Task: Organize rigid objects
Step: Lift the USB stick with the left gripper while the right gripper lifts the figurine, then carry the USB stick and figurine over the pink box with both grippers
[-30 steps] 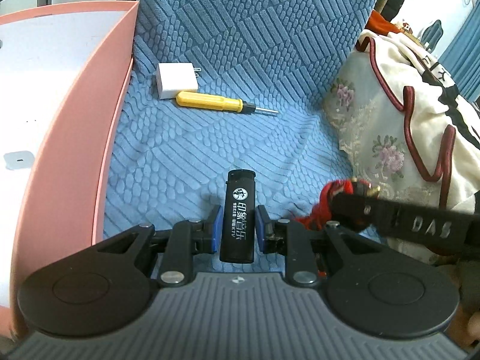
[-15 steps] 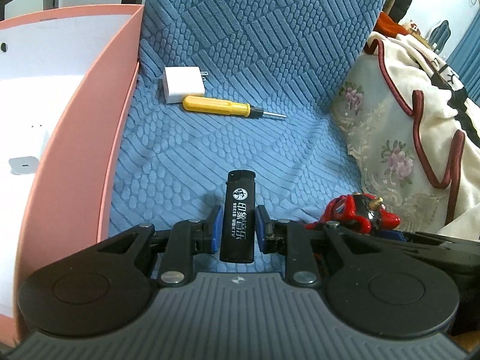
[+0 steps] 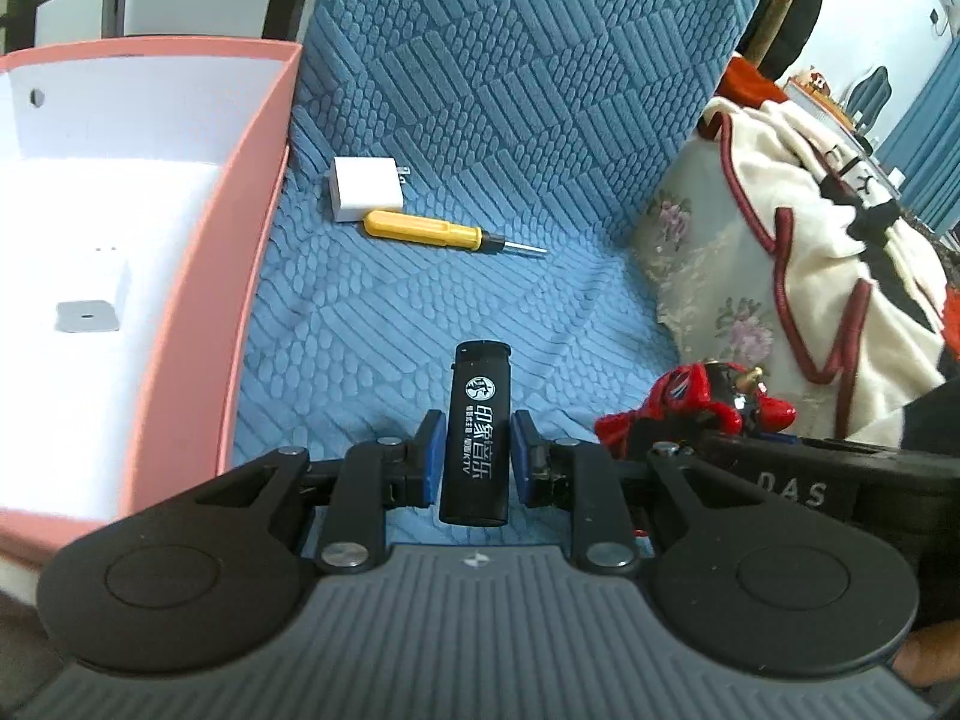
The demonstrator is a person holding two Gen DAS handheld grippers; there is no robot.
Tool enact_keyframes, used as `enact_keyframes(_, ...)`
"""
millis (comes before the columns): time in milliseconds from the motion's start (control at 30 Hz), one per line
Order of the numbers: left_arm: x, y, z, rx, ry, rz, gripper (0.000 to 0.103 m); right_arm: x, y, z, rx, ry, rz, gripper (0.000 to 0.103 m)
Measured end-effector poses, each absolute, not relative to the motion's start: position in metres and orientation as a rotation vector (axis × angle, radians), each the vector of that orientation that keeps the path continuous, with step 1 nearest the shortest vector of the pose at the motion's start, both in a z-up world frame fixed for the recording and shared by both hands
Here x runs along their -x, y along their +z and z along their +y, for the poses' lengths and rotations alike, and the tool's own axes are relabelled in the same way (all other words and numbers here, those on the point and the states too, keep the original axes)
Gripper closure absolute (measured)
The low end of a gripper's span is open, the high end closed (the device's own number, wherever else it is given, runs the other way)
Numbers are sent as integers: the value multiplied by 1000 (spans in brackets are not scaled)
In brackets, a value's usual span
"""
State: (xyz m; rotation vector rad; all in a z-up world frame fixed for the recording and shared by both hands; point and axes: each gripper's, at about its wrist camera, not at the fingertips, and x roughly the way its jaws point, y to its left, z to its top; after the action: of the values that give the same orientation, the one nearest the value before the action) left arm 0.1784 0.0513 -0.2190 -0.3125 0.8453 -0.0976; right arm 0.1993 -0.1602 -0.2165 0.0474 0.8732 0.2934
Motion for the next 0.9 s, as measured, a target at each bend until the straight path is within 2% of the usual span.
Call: enact_keyframes(900,-104,-81,78,368,-106,698,76,-122,-91,-144,-22,418,775,40)
